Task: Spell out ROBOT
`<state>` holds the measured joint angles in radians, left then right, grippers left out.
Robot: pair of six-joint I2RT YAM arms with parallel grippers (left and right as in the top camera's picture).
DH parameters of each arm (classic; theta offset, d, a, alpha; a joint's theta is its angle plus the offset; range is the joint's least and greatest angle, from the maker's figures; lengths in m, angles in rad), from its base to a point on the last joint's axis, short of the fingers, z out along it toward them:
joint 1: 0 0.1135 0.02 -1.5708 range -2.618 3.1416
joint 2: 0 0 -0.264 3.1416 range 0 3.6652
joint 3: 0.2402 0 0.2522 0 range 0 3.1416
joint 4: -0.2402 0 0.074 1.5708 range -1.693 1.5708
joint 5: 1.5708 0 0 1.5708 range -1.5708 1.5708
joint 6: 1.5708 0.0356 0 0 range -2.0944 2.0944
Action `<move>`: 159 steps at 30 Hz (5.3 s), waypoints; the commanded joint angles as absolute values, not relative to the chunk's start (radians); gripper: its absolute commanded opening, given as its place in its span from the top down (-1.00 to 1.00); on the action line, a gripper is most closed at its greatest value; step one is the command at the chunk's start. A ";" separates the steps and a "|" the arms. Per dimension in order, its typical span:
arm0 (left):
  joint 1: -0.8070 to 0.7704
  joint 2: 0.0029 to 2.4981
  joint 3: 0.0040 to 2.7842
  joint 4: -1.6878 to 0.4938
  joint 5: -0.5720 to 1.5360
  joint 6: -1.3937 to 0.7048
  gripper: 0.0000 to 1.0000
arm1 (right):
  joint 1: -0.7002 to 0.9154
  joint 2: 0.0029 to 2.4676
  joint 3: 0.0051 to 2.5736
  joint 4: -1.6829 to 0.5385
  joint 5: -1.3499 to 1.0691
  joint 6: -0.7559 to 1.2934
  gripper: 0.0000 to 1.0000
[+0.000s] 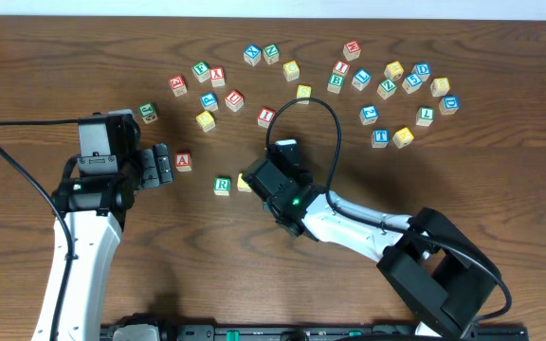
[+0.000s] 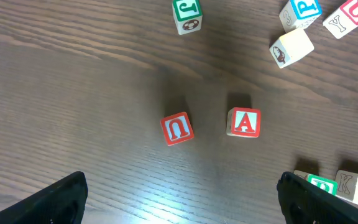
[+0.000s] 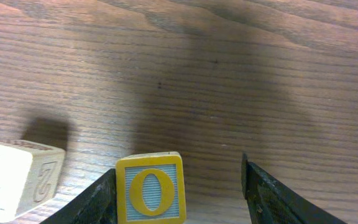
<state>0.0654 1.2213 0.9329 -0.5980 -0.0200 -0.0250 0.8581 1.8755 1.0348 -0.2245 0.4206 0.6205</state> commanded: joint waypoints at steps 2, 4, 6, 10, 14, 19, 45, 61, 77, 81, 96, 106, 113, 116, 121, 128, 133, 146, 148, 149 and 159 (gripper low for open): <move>0.070 1.212 0.962 -0.598 -0.006 -0.020 -0.92 | 0.843 1.885 1.033 -0.241 0.466 0.632 -0.16; 0.070 1.212 0.962 -0.598 -0.006 -0.020 -0.92 | 0.843 1.885 1.033 -0.244 0.466 0.632 -0.16; 0.070 1.212 0.962 -0.598 -0.006 -0.020 -0.92 | 0.843 1.885 1.033 -0.244 0.467 0.632 -0.17; 0.070 1.212 0.962 -0.598 -0.006 -0.020 -0.92 | 0.843 1.885 1.033 -0.255 0.489 0.643 -0.17; 0.070 1.212 0.962 -0.598 -0.006 -0.020 -0.92 | 0.843 1.885 1.033 -0.263 0.497 0.656 -0.17; 0.070 1.212 0.962 -0.598 -0.006 -0.020 -0.92 | 0.843 1.885 1.033 -0.267 0.504 0.663 -0.17; 0.070 1.212 0.962 -0.598 -0.006 -0.020 -0.92 | 0.839 1.885 1.042 -0.179 0.448 0.567 -0.31; 0.070 1.212 0.962 -0.598 -0.007 -0.020 -0.92 | 0.743 1.885 1.277 -0.244 0.500 0.389 -0.22; 0.070 1.212 0.962 -0.597 -0.007 -0.020 -0.93 | 0.544 1.901 1.597 -0.311 0.533 0.404 -0.21; 0.070 1.212 0.962 -0.597 -0.007 -0.020 -0.92 | 0.491 1.945 1.598 -0.316 0.527 0.403 -0.19; 0.070 1.212 0.962 -0.590 -0.007 -0.020 -0.93 | 0.412 2.200 2.054 -0.644 0.345 0.347 -0.24; 0.070 1.212 0.962 -0.589 -0.007 -0.020 -0.93 | 0.358 2.211 2.193 -0.816 0.265 0.388 -0.23; 0.070 1.212 0.962 -0.589 -0.007 -0.020 -0.93 | 0.308 2.213 2.206 -0.873 0.162 0.371 -0.11; 0.070 1.212 0.962 -0.589 -0.007 -0.020 -0.93 | 0.304 2.219 2.206 -0.868 0.162 0.369 -0.12; 0.070 1.212 0.962 -0.589 -0.007 -0.020 -0.93 | 0.312 2.268 2.206 -0.864 0.162 0.370 -0.16; 0.070 1.212 0.962 -0.589 -0.007 -0.020 -0.93 | 0.336 2.389 2.206 -0.859 0.167 0.404 -0.16; 0.070 1.213 0.962 -0.590 -0.007 -0.020 -0.93 | 0.361 2.408 2.206 -0.841 0.202 0.430 -0.14; 0.070 1.221 0.962 -0.590 -0.007 -0.020 -0.93 | 0.374 2.408 2.206 -0.840 0.306 0.474 -0.12; 0.070 1.221 0.962 -0.590 -0.007 -0.020 -0.93 | 0.374 2.408 2.206 -0.844 0.308 0.475 -0.13; 0.070 1.221 0.962 -0.590 -0.007 -0.020 -0.93 | 0.374 2.408 2.206 -0.847 0.309 0.482 -0.12; 0.070 1.221 0.962 -0.590 -0.007 -0.020 -0.93 | 0.374 2.408 2.205 -0.878 0.342 0.575 -0.14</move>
